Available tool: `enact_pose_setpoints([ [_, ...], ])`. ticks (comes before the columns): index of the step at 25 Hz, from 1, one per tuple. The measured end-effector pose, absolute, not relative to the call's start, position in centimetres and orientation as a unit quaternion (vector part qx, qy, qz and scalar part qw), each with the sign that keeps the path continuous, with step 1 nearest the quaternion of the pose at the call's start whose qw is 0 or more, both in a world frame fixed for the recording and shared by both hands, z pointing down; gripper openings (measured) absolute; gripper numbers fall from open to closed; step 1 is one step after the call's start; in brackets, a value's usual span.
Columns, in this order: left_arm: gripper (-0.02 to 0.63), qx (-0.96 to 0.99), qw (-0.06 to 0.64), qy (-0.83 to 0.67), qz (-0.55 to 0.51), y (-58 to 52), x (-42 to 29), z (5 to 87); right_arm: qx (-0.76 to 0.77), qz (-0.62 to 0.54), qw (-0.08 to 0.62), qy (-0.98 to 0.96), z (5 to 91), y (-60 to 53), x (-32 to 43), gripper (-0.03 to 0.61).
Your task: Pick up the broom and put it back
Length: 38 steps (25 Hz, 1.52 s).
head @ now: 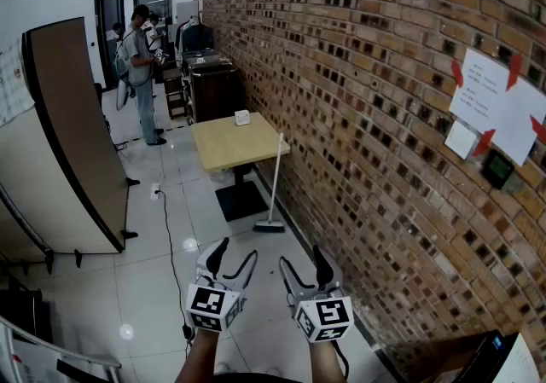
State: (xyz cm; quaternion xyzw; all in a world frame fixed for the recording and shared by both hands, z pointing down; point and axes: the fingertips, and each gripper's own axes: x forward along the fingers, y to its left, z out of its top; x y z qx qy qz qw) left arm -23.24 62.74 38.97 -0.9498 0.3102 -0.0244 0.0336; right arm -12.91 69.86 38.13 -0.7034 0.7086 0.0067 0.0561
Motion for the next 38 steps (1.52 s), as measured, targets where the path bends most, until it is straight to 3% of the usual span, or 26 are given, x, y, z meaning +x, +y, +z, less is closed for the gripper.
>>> enact_pose_setpoints([
  [13, 0.275, -0.940, 0.040, 0.336, -0.044, 60.4, -22.1, 40.5, -0.661, -0.009, 0.053, 0.748, 40.4, 65.8, -12.7, 0.325],
  [19, 0.275, -0.943, 0.019, 0.330, -0.033, 53.1, -20.3, 41.4, -0.659, -0.017, 0.028, 0.751, 41.1, 58.8, -11.7, 0.325],
  [28, 0.275, -0.946, 0.041, 0.321, 0.001, 40.6, -20.0, 37.4, -0.665, -0.001, 0.025, 0.746, 38.2, 46.1, -11.5, 0.319],
  [38, 0.275, -0.953, 0.012, 0.301, -0.017, 32.9, -19.3, 40.8, -0.659, -0.025, 0.003, 0.752, 40.8, 37.2, -12.5, 0.318],
])
